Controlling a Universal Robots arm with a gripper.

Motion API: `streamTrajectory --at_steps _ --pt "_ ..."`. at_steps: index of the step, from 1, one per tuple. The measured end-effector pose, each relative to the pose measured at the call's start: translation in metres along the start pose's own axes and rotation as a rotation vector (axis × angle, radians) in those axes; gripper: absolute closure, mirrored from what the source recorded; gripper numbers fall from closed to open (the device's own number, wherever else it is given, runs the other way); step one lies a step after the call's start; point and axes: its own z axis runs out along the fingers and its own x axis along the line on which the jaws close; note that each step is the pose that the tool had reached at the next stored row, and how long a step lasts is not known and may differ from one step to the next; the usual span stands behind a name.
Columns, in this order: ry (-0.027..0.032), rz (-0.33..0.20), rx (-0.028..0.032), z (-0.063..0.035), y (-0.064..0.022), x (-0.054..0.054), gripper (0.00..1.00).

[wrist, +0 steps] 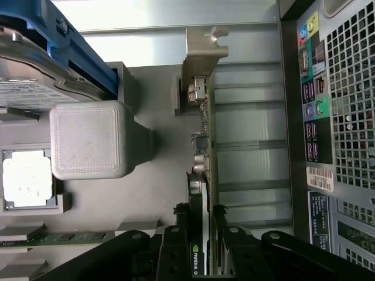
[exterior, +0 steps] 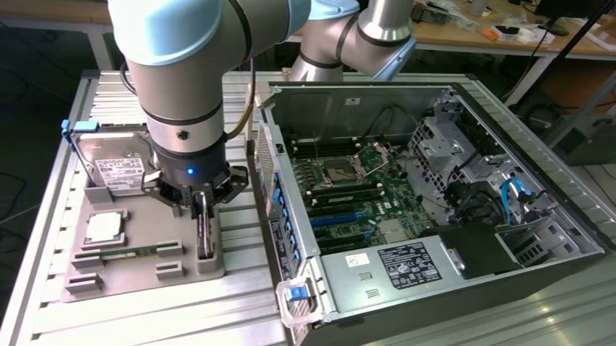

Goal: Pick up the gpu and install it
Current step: 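Pick up the gpu and move the gpu toward the slot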

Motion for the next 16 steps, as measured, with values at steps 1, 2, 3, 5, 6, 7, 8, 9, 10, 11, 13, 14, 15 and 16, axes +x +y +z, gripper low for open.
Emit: streamTrajectory --at_steps 1,2,3,5,6,7,8,9,10,11,13,14,15,16 --pt "0.0002 0.0 0.0001 -0.0023 0.0002 0.0 0.73" --pt "0.0002 0.0 0.0002 -0.0049 0.0004 0.0 0.73" --pt "0.0002 0.0 0.0001 -0.0088 0.0007 0.0 0.73" --pt "0.0002 0.0 0.0002 -0.0179 0.0013 0.0 0.73" --pt "0.0002 0.0 0.0002 -0.0219 0.0016 0.0 0.73" --pt "0.0001 0.0 0.0001 -0.0249 0.0019 -0.001 0.73" --pt "0.0002 0.0 0.0001 -0.0269 0.002 -0.001 0.73" --pt "0.0002 0.0 0.0002 -0.0289 0.0022 -0.001 0.73" --pt "0.0002 0.0 0.0001 -0.031 0.0023 -0.001 0.73" --pt "0.0002 0.0 0.0001 -0.0338 0.0025 -0.001 0.73" --pt "0.0002 0.0 0.0001 -0.0407 0.0031 -0.001 0.73" --pt "0.0002 0.0 0.0002 -0.0443 0.0033 -0.001 0.73" --pt "0.0001 0.0 0.0001 -0.0483 0.0037 -0.001 0.73" --pt "0.0002 0.0 0.0002 -0.0516 0.0039 -0.001 0.73"
